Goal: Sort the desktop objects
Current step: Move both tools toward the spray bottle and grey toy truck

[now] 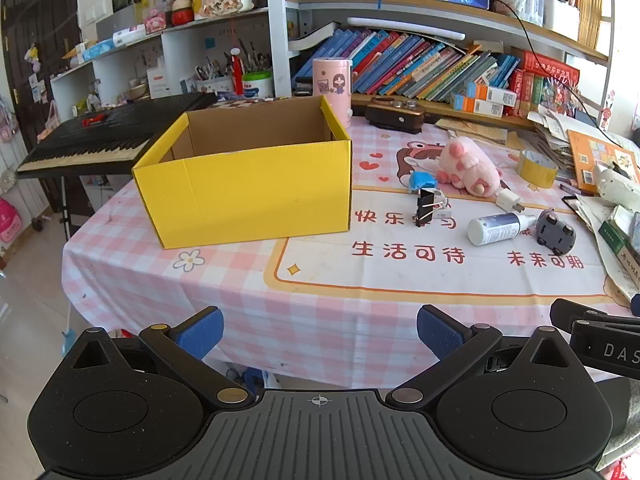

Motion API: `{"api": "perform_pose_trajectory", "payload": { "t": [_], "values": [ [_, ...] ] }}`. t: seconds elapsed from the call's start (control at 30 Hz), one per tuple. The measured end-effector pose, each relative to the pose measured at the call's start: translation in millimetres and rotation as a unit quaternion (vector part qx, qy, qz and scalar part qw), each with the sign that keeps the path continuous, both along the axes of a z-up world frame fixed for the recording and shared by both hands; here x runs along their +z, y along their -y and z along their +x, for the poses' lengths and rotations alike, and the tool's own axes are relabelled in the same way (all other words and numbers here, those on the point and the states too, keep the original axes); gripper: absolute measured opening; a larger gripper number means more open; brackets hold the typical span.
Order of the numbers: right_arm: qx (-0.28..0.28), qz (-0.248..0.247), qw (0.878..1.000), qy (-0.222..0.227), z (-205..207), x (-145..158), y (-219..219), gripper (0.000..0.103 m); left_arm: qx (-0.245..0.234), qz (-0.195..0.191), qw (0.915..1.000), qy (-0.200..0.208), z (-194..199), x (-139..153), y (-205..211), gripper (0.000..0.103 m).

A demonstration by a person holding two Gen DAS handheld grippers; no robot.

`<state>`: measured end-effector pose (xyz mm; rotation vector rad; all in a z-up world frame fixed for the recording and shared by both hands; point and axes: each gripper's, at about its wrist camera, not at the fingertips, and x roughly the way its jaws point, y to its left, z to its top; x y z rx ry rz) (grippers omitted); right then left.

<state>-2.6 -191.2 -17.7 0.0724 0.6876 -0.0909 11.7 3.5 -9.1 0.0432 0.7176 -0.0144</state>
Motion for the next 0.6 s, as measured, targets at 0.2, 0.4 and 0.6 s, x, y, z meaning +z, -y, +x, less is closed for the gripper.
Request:
{"api": "perform_pose_trajectory", "payload": {
  "t": [0.2, 0.4, 0.6],
  "values": [
    [0.000, 0.000, 1.000, 0.000, 4.0, -5.7, -0.6, 0.103, -0.004, 0.000, 1.0000, -0.003, 2.5, -0.7, 0.9, 0.103],
    [0.000, -0.001, 1.000, -0.002, 5.5, -8.1, -0.9, 0.103, -0.006, -0.002, 1.0000, -0.006, 5.7, -2.5, 0.6, 0.103],
    [-0.001, 0.000, 1.000, -0.003, 6.4, -8.9, -0.4, 0.103, -0.008, -0.003, 0.9999, -0.008, 8.6, -3.0, 1.7, 0.103]
  ]
}}
